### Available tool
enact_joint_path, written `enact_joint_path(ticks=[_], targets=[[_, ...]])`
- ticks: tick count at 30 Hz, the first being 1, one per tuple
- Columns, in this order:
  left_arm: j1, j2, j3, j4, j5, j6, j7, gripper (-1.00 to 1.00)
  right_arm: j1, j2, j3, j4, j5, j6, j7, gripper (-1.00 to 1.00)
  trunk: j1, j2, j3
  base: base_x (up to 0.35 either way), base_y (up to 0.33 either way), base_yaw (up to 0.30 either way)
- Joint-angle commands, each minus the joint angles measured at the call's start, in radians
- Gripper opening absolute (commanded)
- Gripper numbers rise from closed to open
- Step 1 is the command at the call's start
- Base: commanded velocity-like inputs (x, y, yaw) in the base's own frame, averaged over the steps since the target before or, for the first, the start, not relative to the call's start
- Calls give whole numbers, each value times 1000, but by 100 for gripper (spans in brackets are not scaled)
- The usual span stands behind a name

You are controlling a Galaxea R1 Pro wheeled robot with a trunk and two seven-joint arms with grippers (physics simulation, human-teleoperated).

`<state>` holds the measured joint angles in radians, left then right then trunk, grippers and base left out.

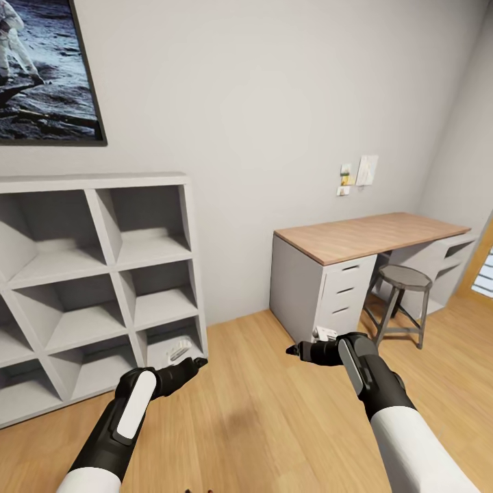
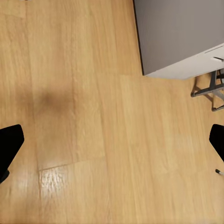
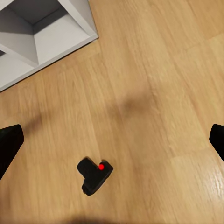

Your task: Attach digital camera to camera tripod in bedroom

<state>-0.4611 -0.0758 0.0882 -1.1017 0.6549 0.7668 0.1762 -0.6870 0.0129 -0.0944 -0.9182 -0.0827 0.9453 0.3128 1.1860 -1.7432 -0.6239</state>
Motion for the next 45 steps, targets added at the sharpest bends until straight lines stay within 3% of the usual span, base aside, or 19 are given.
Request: enact_joint_path(ticks=[1,45], targets=[[-1,-1,2,-1,11,5,8,100,-1,1,-3,-1,-6,6,-1,100,4,-8,-4,0,0,0],[-1,-1,2,0,11,5,8,100,-1,1,-2,5,-6,6,-1,100,173,-316,-142,0,0,0]])
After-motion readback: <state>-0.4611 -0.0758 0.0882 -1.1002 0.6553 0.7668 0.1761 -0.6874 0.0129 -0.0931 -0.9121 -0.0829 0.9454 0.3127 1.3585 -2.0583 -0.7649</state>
